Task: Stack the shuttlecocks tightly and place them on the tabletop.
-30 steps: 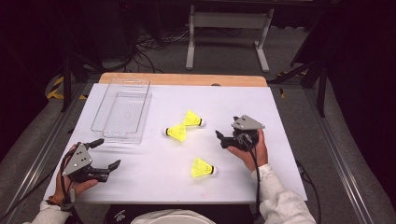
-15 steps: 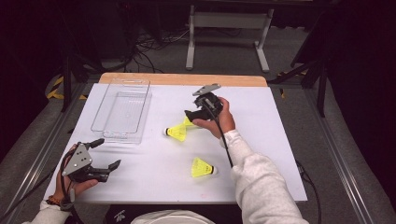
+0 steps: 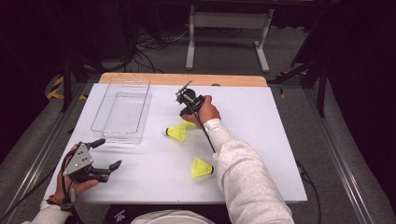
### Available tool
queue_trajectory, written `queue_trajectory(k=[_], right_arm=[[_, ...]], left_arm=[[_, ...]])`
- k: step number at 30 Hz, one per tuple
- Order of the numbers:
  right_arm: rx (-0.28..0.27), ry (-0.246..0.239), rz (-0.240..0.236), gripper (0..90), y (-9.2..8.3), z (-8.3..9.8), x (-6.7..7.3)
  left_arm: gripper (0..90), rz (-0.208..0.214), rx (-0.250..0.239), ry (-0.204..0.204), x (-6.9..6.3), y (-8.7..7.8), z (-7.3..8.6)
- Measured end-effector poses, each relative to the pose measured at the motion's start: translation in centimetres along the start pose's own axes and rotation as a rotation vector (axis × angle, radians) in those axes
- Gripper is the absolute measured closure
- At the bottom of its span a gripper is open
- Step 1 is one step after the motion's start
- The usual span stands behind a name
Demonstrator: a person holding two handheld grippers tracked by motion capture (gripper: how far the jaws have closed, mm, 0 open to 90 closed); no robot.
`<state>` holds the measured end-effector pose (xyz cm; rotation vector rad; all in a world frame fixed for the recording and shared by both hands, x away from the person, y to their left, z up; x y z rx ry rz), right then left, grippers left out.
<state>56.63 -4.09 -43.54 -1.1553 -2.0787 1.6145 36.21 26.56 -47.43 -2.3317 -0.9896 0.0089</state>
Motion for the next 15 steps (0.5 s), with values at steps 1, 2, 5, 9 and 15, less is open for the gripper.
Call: queue_trajectory(k=[1,2,5,9,15], right_arm=[[0.011,0.003,0.002,50.0,0.28,-0.04,-0.12],[0.015,0.001,-0.003,54.1,0.36,-0.06,-0.17],[0.039,-0.014,-0.005,64.9,0.65,-0.07,-0.21],[0.062,-0.04,0.011,79.9,0.94,-0.07,-0.3],[0.074,-0.066,0.03,89.2,0.56,0.06,-0.7]], left_arm=[[8.0,0.0,0.0,0.0,-0.01,0.01,-0.01],[8.0,0.001,0.0,0.0,-0.02,0.03,-0.01],[7.9,0.007,0.001,0.001,-0.03,0.09,-0.01],[7.9,0.007,0.003,0.002,-0.01,0.13,0.01],[7.9,0.012,0.005,0.0,-0.04,0.19,0.02]])
Point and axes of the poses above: each handheld gripper's, and its own axes: y roughly forward along the jaws, z roughly out of its underside, x roughly to its left, the point moved 4 cm from there along y, roughly forward along the jaws, and after that the axes turned 10 degrees about x, right-handed, at the moved point
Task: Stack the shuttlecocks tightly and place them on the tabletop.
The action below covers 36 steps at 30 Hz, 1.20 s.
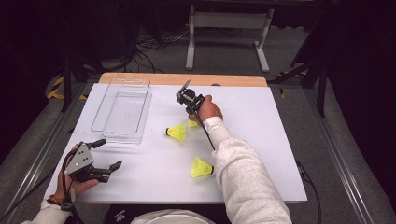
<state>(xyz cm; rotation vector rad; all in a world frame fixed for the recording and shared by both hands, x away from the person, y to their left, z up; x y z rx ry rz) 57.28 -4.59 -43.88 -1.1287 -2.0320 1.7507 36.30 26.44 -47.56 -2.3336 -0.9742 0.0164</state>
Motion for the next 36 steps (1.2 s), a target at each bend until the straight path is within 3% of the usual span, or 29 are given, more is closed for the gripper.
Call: queue_trajectory(k=[7,13,16,21,22,25,31,36], right_arm=[[-0.046,0.011,0.01,90.0,-1.3,0.5,-1.0],[-0.171,0.055,-0.035,90.0,-3.7,1.7,-1.8],[-0.197,0.058,-0.044,90.0,-4.0,2.0,-1.8],[-0.332,0.097,-0.147,90.0,-4.8,4.4,-1.2],[-0.332,0.097,-0.147,90.0,-4.8,4.4,-1.2],[-0.433,0.155,-0.225,90.0,-4.6,6.8,-1.1],[-0.508,0.213,-0.287,89.4,-3.7,9.5,-1.7],[-0.525,0.257,-0.302,87.0,-2.9,11.8,-2.6]], left_arm=[[7.9,0.001,0.001,0.004,0.0,0.0,0.0],[7.9,0.001,0.004,0.002,0.0,0.0,0.0],[7.9,-0.001,0.004,0.0,-0.1,0.0,0.0],[7.9,-0.008,0.005,-0.001,0.0,-0.1,0.1],[7.9,-0.008,0.003,-0.004,0.1,0.0,0.1],[7.9,-0.007,0.006,-0.002,0.0,0.0,0.0],[7.9,-0.01,0.014,-0.001,0.0,0.2,0.0],[7.8,-0.01,0.017,-0.001,-0.1,0.2,0.0]])
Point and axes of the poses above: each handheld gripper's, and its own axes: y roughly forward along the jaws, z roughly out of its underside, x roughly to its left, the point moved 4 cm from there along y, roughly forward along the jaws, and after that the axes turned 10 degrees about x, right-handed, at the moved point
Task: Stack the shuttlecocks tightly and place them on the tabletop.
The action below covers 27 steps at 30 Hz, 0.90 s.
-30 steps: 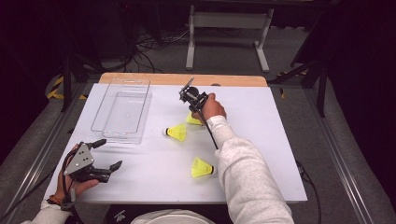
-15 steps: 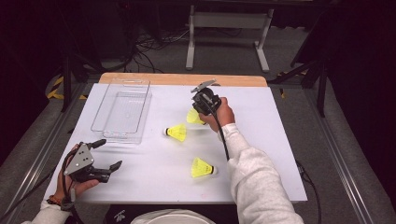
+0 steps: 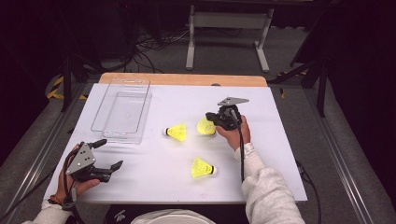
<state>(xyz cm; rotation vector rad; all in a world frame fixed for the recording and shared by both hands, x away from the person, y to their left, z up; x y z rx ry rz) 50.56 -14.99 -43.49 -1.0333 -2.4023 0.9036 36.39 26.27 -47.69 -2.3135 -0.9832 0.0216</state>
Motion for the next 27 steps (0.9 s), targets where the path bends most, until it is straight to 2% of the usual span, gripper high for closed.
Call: queue_trajectory(k=[3,7,11,19,24,27], right_arm=[[-0.006,0.01,-0.01,85.7,-0.3,0.5,-0.3],[-0.003,0.012,0.025,77.2,-1.3,1.5,-1.3],[0.006,0.014,0.026,73.3,-1.9,2.3,-1.9],[0.077,0.02,0.063,66.1,-2.3,5.6,-3.7],[0.1,0.022,0.059,64.9,-2.3,6.9,-4.2],[0.13,-0.004,0.082,57.9,-2.1,7.5,-4.3]], left_arm=[[7.9,0.0,0.001,-0.002,0.1,0.0,0.0],[7.7,0.011,0.014,-0.001,0.0,0.1,0.1],[7.7,0.003,0.016,-0.002,0.0,0.2,0.1],[7.6,0.006,0.016,-0.002,0.0,0.2,0.1],[7.6,0.007,0.019,0.002,0.0,0.3,0.1],[7.6,0.008,0.018,0.001,0.0,0.2,0.1]])
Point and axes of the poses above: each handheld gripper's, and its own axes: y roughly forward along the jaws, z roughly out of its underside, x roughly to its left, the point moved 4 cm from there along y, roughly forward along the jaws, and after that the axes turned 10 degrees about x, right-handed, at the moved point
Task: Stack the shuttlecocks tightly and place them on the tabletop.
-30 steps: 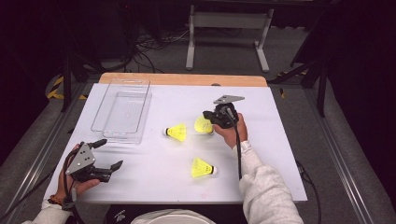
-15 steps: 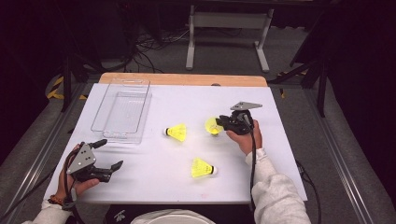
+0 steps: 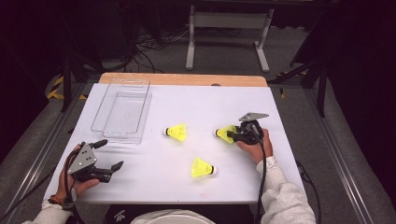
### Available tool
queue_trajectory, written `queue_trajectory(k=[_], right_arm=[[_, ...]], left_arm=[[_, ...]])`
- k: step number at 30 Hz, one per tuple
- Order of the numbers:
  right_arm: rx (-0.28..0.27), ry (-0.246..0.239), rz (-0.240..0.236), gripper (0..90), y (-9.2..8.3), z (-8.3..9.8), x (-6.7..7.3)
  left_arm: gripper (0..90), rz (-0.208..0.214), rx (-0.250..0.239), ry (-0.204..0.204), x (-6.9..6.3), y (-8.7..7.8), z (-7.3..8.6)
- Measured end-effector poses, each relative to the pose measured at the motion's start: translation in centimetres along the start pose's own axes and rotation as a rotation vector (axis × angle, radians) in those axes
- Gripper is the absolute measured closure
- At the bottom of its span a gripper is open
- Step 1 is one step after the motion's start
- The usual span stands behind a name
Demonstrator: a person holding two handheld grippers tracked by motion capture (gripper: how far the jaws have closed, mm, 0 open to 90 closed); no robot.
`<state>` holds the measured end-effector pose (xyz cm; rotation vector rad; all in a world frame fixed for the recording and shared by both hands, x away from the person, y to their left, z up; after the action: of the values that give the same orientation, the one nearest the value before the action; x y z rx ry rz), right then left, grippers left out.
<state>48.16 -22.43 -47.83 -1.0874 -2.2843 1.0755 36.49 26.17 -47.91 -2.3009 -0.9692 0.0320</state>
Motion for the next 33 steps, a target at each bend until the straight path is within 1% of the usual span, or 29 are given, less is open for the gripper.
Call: queue_trajectory(k=[2,3,4,5,7,8,10,11,13,16,17,19,20,21,24,25,26,27,28,29,30,32,33], right_arm=[[0.005,-0.013,0.002,53.5,0.1,0.2,0.0],[0.01,-0.009,0.014,50.3,0.1,0.3,-0.1],[0.01,-0.009,0.014,50.3,0.1,0.3,-0.1],[0.018,-0.015,0.021,47.7,0.0,0.5,-0.3],[0.021,-0.011,0.025,46.0,-0.2,0.5,-0.3],[0.023,-0.017,0.036,42.6,-0.5,0.6,-0.4],[0.009,-0.025,0.037,41.0,-1.1,0.7,-0.3],[0.009,-0.025,0.037,41.0,-1.1,0.7,-0.3],[0.014,-0.041,0.062,37.8,-1.5,0.8,-0.3],[0.001,-0.043,0.074,36.6,-2.1,1.0,-0.5],[-0.002,-0.039,0.077,36.6,-2.2,1.0,-0.6],[-0.027,-0.014,0.074,39.0,-2.4,1.2,-0.9],[-0.057,0.006,0.078,42.5,-2.3,1.3,-1.0],[-0.084,0.014,0.074,44.8,-2.3,1.3,-1.0],[-0.09,-0.032,0.07,43.0,-2.1,1.0,-0.3],[-0.101,-0.034,0.074,43.0,-2.2,1.0,-0.2],[-0.116,-0.032,0.06,43.0,-2.3,0.9,-0.1],[-0.114,-0.035,0.072,43.9,-2.4,0.9,-0.1],[-0.112,-0.042,0.106,49.4,-2.5,0.9,0.0],[-0.105,-0.067,0.145,56.5,-2.6,1.0,0.1],[-0.105,-0.067,0.145,56.5,-2.6,1.0,0.1],[-0.087,-0.097,0.218,64.1,-2.7,1.2,0.4],[-0.07,-0.108,0.222,63.9,-2.5,1.3,0.6]], left_arm=[[7.6,0.0,0.001,0.001,0.0,0.0,0.0],[7.6,-0.001,0.002,0.002,0.0,0.0,0.0],[7.6,0.0,0.004,0.005,0.0,0.0,0.0],[7.6,-0.001,0.004,0.007,0.0,0.0,0.0],[7.6,0.001,0.002,0.005,0.0,-0.1,0.1],[7.6,0.001,0.002,0.003,0.0,-0.1,0.1],[7.6,0.001,0.001,0.005,0.0,-0.2,0.1],[7.5,0.001,0.001,0.005,0.0,-0.2,0.1],[7.5,0.002,-0.002,0.005,0.0,-0.2,0.0],[7.6,-0.004,0.004,0.01,0.0,-0.2,0.0],[7.7,-0.01,0.008,0.003,0.0,-0.1,0.0],[7.7,-0.015,0.021,0.0,0.1,0.0,0.1],[7.8,-0.017,0.022,0.0,0.1,0.1,0.0],[7.8,-0.019,0.022,0.002,0.1,0.0,0.0],[7.8,-0.021,0.018,0.005,0.1,-0.1,0.0],[7.8,-0.022,0.019,0.006,0.1,-0.1,0.0],[7.7,-0.021,0.022,0.008,0.1,0.0,0.0],[7.8,-0.021,0.022,0.008,0.1,0.0,0.0],[7.7,-0.021,0.022,0.008,0.1,0.0,0.0],[7.7,-0.021,0.024,0.01,0.1,0.0,0.0],[7.7,-0.021,0.024,0.01,0.1,0.0,0.0],[7.7,-0.023,0.026,0.011,0.0,0.0,0.0],[7.6,-0.024,0.026,0.012,0.0,0.0,0.0]])
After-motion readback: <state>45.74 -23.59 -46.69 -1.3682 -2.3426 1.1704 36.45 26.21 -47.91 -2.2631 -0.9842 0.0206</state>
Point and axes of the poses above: each handheld gripper's, and its own axes: y roughly forward along the jaws, z roughly out of its underside, x roughly to its left, the point moved 4 cm from there along y, roughly forward along the jaws, and after that the axes turned 10 degrees about x, right-handed, at the moved point
